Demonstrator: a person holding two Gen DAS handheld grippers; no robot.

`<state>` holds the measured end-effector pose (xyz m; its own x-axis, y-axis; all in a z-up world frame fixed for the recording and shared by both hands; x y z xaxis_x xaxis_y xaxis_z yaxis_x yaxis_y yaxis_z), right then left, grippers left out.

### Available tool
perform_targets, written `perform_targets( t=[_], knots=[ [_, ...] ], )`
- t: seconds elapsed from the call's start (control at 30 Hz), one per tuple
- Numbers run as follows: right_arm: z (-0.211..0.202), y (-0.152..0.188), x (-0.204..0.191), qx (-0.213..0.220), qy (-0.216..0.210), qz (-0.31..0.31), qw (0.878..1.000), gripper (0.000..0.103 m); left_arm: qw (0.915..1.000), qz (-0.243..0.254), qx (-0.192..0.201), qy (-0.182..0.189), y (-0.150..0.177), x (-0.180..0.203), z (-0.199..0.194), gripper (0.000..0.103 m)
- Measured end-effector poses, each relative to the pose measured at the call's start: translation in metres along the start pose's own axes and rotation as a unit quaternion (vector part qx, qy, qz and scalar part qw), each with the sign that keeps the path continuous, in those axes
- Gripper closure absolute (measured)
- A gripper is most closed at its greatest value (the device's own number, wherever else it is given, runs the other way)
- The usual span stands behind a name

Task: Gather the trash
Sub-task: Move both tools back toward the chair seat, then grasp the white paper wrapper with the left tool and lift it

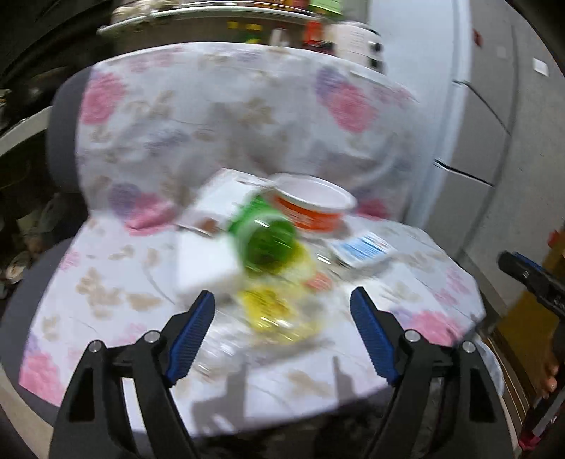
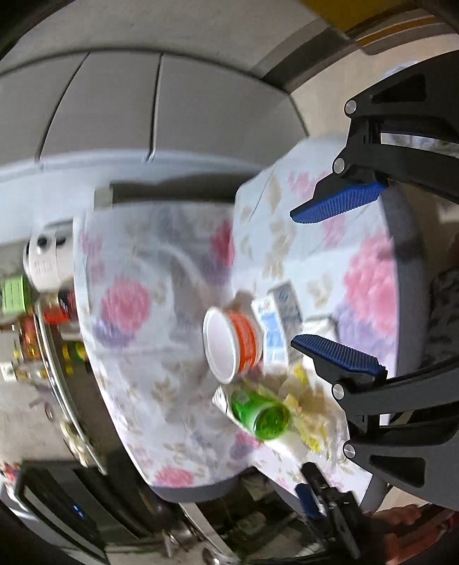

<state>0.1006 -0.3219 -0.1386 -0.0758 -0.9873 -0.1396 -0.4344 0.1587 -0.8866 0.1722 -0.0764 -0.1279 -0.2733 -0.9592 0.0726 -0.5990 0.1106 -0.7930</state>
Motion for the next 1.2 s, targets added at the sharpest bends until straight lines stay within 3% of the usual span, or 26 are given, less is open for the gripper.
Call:
perform_targets(
  t=[0.17,0.3,0.6,0.8,1.13,1.17,1.2],
  knots=[
    [0.018,-0.015,-0.018,0.005,-0.013,-0.016,1.000,0.036,0.9999,-0.006,0.009,-0.014,-0.044,-0.030,0.023,0.026],
    [0.036,-0.024,-0.020,0.001,-0.016,-0.017,1.000,0.036,0.9999,0.007,-0.004,-0.012,-0.071,-0.032,0.061,0.026],
    [0.079,-0.045,-0.022,0.000,-0.015,-0.020,1.000,0.036,0.9984,0.014,-0.053,-0.017,-0.088,-0.027,0.135,0.030],
    [0.098,-0.050,-0.027,0.001,-0.022,-0.023,1.000,0.036,0.9953,-0.012,-0.096,0.002,-0.090,-0.040,0.166,0.031],
    [0.101,-0.043,-0.023,-0.007,-0.027,-0.018,0.999,0.036,0.9888,-0.066,-0.110,0.077,-0.086,-0.059,0.165,0.056],
    [0.099,-0.043,-0.023,-0.006,-0.027,-0.019,0.999,0.036,0.9883,-0.072,-0.107,0.082,-0.087,-0.062,0.162,0.073],
    [0.097,-0.043,-0.024,-0.005,-0.028,-0.019,0.999,0.036,0.9870,-0.079,-0.106,0.092,-0.088,-0.065,0.160,0.079]
  ],
)
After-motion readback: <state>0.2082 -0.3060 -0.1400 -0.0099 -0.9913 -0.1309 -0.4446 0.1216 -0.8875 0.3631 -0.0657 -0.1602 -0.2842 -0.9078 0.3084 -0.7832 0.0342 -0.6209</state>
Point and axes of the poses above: each gripper's, at about its wrist camera, not at the fingertips, and z roughly the way its jaws point, x to its right, y to its underside, the point moved 3 cm from there along z, roughly the way its jaws point, and after that the axes turned 2 degrees about -y, right-handed, at the moved point
